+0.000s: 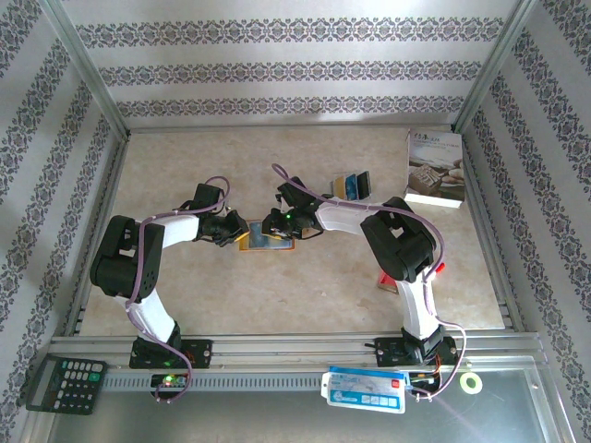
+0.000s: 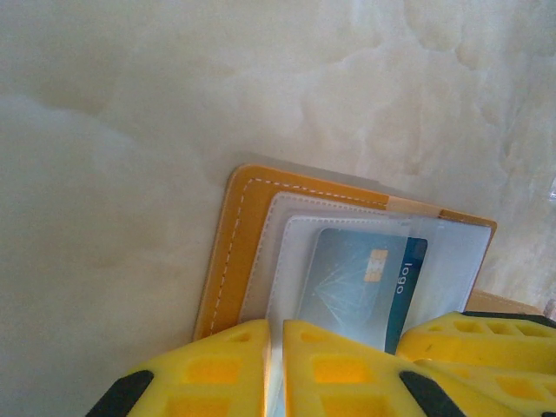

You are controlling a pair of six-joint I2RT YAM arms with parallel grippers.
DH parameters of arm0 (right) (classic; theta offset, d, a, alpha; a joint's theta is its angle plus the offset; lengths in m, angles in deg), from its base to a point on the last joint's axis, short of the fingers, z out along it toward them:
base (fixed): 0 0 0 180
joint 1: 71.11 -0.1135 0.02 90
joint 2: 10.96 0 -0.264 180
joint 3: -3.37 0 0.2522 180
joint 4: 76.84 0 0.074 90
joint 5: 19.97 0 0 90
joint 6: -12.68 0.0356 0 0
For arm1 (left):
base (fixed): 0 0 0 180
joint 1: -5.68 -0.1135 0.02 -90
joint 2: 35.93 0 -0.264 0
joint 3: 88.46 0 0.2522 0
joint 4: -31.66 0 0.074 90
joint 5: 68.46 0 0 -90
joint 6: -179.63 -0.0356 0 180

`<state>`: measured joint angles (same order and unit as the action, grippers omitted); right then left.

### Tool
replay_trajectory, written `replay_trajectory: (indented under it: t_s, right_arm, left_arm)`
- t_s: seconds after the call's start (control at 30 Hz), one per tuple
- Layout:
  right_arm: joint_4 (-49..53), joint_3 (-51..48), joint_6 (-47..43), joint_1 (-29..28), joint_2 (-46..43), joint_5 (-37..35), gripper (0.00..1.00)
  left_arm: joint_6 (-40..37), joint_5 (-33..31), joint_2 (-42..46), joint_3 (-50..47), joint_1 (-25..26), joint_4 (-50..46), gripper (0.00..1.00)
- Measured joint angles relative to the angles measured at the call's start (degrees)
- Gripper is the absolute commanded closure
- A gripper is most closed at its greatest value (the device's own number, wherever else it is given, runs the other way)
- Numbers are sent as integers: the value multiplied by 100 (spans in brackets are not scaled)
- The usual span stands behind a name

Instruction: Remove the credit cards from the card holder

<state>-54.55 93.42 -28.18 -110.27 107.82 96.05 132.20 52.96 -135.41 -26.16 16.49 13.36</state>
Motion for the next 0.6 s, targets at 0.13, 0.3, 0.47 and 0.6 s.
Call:
replay_trajectory:
  t_s: [0.13, 0.3, 0.47, 0.6]
  right_arm:
    - [2, 42, -4, -2, 57, 7, 76]
    - [0, 98, -9, -2, 131, 39, 79]
    - [0, 111, -52, -2, 144, 42, 89]
    - [-4, 111, -94, -2, 138, 15, 96]
  left_arm:
    - [0, -2, 0, 0, 0, 0, 87]
    - [0, 0, 0, 0, 0, 0, 87]
    - [0, -2, 0, 0, 0, 0, 86]
    - [-13, -2, 0, 0, 0, 0, 83]
